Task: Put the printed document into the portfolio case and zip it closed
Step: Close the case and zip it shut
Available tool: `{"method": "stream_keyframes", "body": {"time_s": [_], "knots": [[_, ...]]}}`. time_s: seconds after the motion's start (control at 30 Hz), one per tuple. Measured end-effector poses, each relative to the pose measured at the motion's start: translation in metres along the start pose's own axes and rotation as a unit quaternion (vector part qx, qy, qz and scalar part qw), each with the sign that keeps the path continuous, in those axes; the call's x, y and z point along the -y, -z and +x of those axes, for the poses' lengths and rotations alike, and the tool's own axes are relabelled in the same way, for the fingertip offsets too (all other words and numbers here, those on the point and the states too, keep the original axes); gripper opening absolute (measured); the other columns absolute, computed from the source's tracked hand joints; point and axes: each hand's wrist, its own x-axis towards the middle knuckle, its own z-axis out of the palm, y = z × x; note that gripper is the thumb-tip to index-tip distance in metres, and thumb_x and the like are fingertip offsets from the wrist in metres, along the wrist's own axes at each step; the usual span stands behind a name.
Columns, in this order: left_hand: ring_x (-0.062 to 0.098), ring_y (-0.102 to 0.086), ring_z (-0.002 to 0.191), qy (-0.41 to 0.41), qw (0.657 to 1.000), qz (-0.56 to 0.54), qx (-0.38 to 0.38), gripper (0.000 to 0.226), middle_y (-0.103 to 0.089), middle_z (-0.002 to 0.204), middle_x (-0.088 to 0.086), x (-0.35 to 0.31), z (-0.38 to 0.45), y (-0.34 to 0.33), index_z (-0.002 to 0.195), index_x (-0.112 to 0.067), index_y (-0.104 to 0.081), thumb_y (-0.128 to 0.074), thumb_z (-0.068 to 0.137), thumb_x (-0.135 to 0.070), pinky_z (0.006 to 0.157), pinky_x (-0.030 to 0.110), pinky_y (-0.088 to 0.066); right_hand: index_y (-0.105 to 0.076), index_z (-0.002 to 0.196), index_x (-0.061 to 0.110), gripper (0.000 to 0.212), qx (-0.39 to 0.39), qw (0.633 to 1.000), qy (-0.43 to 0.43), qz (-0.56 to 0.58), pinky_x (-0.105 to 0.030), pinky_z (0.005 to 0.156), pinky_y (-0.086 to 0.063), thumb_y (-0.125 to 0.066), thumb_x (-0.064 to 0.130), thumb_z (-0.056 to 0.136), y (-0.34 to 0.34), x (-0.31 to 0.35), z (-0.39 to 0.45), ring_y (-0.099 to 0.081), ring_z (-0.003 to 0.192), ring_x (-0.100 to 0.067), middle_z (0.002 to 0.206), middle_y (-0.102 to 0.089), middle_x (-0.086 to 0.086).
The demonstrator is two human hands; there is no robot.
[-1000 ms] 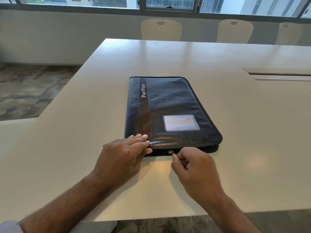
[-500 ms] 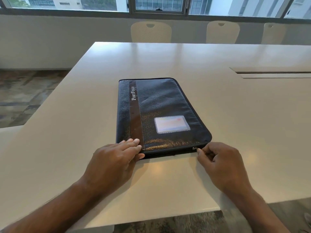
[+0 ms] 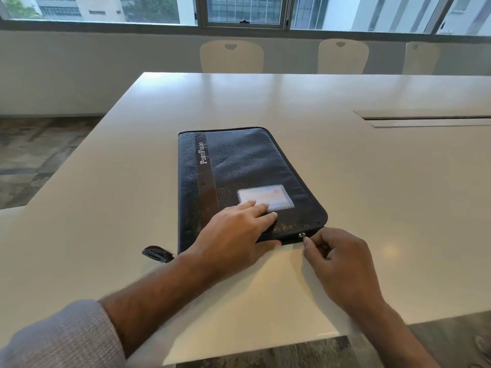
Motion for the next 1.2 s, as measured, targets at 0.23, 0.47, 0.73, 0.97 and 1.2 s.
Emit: {"method": "stream_keyframes", "body": {"time_s": [0.23,0.47,0.73,0.97,1.2], "knots": [[0.032,-0.060,0.121,-0.013,0.999,0.042,-0.008,0.049,-0.063,0.132,0.013,-0.003,-0.005,0.003,0.128,-0.008,-0.062,-0.044,0.097,-0.041,0.094,0.042,-0.054,-0.052,0.057,0.023,0.031,-0.006,1.000,0.018,0.011,-0.021,0.047,-0.038,-0.069,0.021,0.082,-0.003,0.002,-0.003,-0.050,0.056,-0.013,0.052,-0.050,0.010],[0.032,-0.070,0.104,-0.048,0.994,0.098,-0.031,0.037,-0.071,0.117,0.017,-0.002,-0.015,-0.001,0.115,-0.001,-0.070,-0.058,0.093,-0.029,0.083,0.043,-0.059,-0.057,0.058,0.021,0.028,-0.017,0.999,-0.005,-0.029,-0.024,0.045,-0.038,-0.069,0.023,0.083,0.015,-0.025,0.014,-0.050,0.049,-0.010,0.052,-0.053,0.009],[0.030,-0.072,0.099,-0.071,0.986,0.138,-0.059,0.035,-0.072,0.112,0.016,-0.002,-0.018,-0.007,0.110,-0.004,-0.073,-0.060,0.089,-0.027,0.083,0.040,-0.059,-0.060,0.062,0.019,0.024,-0.006,0.998,-0.007,-0.067,-0.027,0.047,-0.035,-0.071,0.022,0.083,0.016,-0.041,0.039,-0.050,0.052,-0.009,0.054,-0.053,0.010],[0.026,-0.072,0.098,-0.099,0.981,0.144,-0.083,0.034,-0.073,0.111,0.012,-0.003,-0.029,-0.008,0.109,-0.008,-0.075,-0.057,0.089,-0.028,0.082,0.036,-0.059,-0.062,0.066,0.017,0.020,0.009,0.996,0.005,-0.083,-0.024,0.049,-0.034,-0.070,0.019,0.084,0.007,-0.043,0.066,-0.053,0.055,-0.009,0.060,-0.059,0.007],[0.022,-0.071,0.101,-0.105,0.980,0.146,-0.083,0.035,-0.073,0.112,0.009,-0.004,-0.039,-0.007,0.110,-0.011,-0.076,-0.060,0.087,-0.033,0.087,0.034,-0.057,-0.063,0.067,0.014,0.021,0.039,0.994,0.012,-0.105,-0.026,0.055,-0.037,-0.069,0.022,0.085,-0.009,-0.042,0.105,-0.055,0.057,-0.016,0.062,-0.062,0.001]]}}
